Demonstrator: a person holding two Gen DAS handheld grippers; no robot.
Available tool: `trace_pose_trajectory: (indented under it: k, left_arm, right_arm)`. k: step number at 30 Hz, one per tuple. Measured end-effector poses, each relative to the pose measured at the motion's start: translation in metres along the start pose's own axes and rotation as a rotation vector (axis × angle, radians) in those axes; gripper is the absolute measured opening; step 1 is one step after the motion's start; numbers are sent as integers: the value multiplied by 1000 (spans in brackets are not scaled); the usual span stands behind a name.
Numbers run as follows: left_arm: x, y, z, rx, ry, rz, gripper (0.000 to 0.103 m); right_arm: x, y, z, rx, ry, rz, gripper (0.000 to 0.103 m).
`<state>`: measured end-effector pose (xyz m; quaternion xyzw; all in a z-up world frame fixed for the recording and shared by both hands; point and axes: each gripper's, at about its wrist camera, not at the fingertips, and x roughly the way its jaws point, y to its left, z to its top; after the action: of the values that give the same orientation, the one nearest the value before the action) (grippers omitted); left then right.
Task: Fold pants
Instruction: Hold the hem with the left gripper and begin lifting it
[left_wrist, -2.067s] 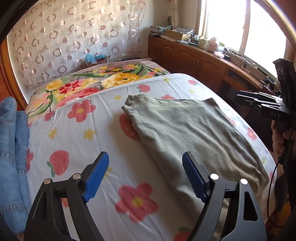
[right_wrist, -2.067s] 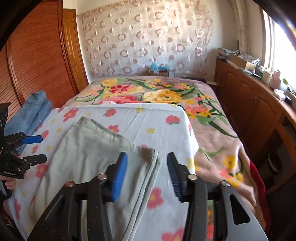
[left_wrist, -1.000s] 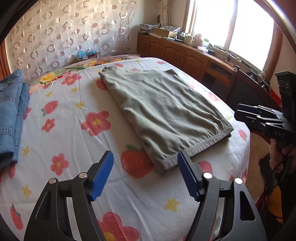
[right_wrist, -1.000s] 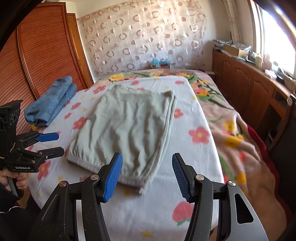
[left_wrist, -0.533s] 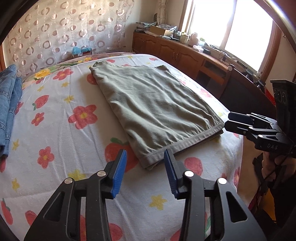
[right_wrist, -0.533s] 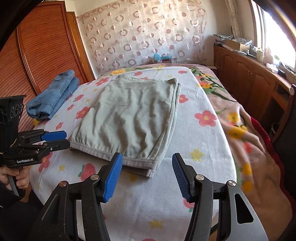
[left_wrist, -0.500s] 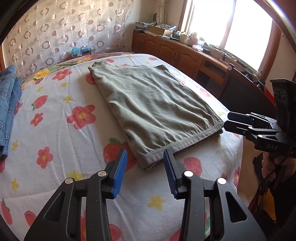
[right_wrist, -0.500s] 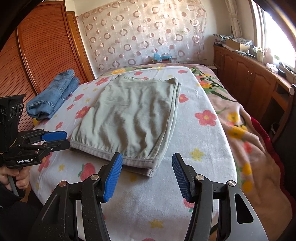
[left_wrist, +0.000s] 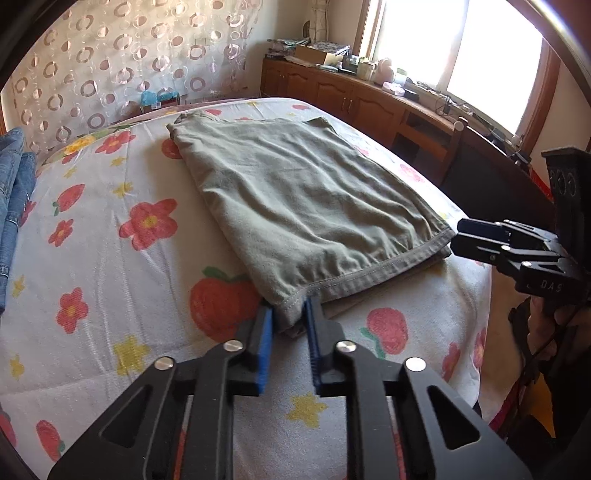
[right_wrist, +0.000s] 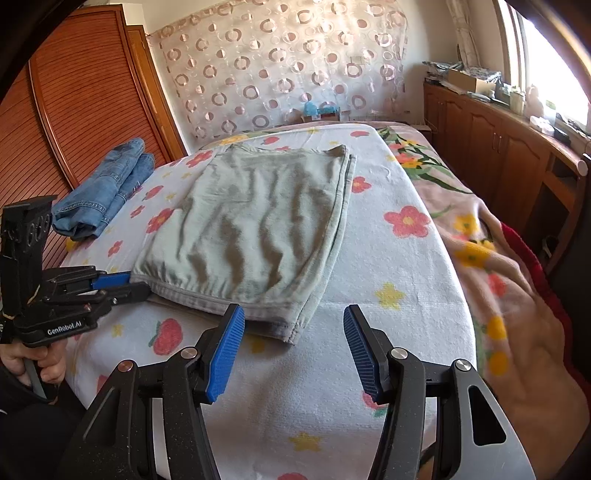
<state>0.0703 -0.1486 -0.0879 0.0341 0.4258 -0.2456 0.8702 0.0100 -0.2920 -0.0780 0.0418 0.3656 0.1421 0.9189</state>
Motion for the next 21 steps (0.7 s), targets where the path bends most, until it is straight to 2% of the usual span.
trace_pose_trajectory:
  k: [6,15,21]
  left_arm:
    - [-7,2,1,-5,-10,-15,15]
    - [1,6,-3,-23,13,-21,15]
    - [1,5,-5,-23,9,-23,15]
  right_arm:
    - [-2,5,3,4,-5,16,58]
    - [19,2,7,38,12,-19,58]
    - [27,8,8,37,24,-25,43]
